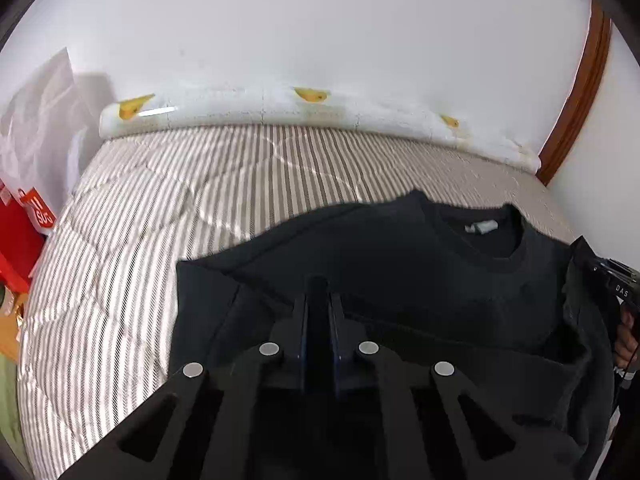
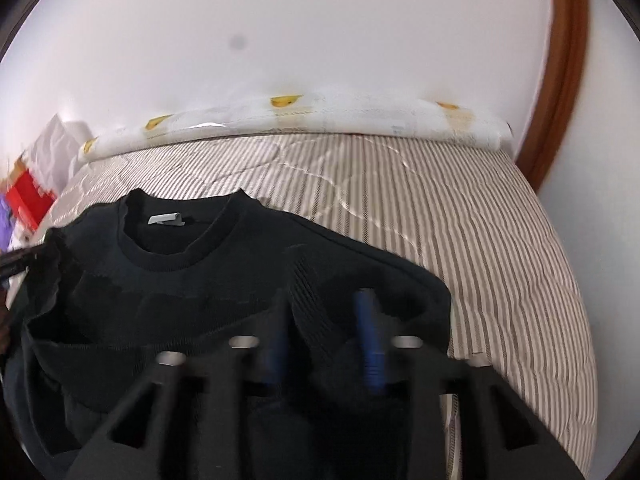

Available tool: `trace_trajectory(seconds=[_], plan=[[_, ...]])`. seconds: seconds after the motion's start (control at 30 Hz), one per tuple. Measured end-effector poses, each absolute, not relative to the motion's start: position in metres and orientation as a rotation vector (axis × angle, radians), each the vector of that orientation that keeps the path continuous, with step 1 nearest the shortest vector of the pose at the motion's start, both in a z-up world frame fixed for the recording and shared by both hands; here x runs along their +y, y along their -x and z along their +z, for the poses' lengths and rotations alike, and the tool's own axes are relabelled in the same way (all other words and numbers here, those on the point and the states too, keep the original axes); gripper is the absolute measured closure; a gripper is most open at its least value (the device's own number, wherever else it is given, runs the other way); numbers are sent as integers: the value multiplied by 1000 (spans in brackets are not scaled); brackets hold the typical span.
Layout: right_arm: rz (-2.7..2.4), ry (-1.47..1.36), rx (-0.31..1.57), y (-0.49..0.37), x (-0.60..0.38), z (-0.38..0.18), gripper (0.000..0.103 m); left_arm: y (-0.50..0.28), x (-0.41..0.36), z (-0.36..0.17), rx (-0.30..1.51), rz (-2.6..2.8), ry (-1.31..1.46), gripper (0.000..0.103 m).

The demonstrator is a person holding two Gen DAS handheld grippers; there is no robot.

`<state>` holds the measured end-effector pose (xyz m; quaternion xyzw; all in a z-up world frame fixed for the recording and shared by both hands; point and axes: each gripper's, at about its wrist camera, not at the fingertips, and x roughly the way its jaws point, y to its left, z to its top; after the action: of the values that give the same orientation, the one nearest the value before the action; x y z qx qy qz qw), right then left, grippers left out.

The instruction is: Fold small clothes

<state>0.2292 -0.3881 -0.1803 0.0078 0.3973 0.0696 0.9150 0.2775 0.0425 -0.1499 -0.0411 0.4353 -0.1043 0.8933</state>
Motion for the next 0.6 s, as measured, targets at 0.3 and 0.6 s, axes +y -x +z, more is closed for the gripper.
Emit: trace_trajectory(seconds=[0.3,0.6], plan=[[92,-187,677,-237,-433,-157,87,-286,94,-137,807,-150,277,96],[30,-175,829,-267,-427,-213,86,-299,77,-161,871,-93,174,96]])
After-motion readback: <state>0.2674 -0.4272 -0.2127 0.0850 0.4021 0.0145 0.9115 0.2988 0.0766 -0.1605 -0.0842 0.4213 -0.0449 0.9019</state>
